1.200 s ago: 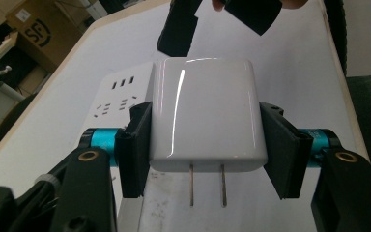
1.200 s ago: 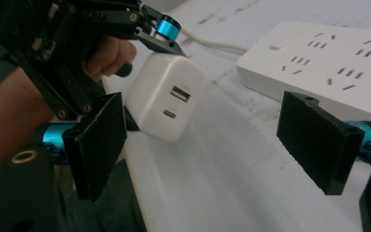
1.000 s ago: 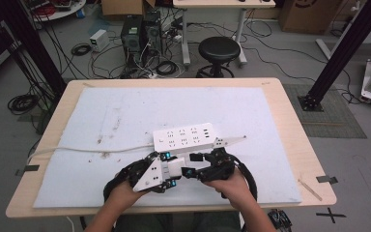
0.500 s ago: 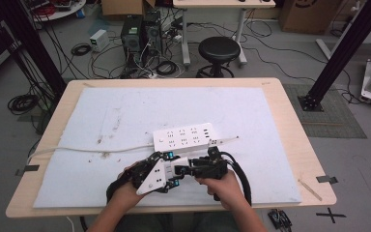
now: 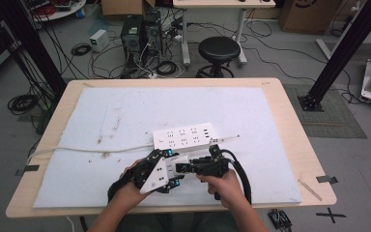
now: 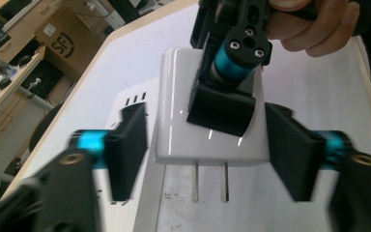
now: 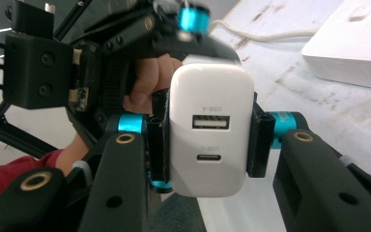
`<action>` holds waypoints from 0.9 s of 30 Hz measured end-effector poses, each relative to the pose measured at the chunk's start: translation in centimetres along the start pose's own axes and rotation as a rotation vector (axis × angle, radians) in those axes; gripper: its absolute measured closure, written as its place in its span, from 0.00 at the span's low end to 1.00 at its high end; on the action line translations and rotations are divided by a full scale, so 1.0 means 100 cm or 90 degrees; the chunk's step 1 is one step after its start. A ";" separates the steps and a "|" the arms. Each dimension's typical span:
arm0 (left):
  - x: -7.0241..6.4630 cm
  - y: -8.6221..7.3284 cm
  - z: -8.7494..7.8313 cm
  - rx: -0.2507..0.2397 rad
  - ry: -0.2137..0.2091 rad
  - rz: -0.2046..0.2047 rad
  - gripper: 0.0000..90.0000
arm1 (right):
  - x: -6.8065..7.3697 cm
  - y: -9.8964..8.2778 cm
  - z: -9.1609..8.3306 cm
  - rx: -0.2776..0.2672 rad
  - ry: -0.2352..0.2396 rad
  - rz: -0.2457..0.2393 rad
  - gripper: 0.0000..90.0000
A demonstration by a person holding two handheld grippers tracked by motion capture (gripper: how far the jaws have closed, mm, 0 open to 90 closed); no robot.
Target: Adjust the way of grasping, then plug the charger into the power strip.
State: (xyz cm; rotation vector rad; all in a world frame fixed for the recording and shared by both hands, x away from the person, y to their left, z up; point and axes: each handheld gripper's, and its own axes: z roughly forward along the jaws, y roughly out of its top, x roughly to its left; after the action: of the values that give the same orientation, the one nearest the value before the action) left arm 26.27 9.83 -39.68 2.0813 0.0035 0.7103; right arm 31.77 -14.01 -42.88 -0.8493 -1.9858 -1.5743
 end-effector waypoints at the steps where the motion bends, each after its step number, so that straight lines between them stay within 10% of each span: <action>1: 0.001 -0.001 -0.005 -0.005 0.002 -0.013 0.31 | 0.000 0.001 -0.003 -0.002 -0.009 -0.001 0.70; 27: 0.052 -0.007 -0.075 0.003 0.089 -0.124 0.21 | 0.004 0.011 -0.036 -0.041 -0.054 -0.022 0.70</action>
State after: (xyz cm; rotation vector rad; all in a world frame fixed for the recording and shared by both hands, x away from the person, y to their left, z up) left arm 27.12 17.34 -34.48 1.9981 0.2826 0.7344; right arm 32.22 -17.24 -41.07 -0.9261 -2.0282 -1.6561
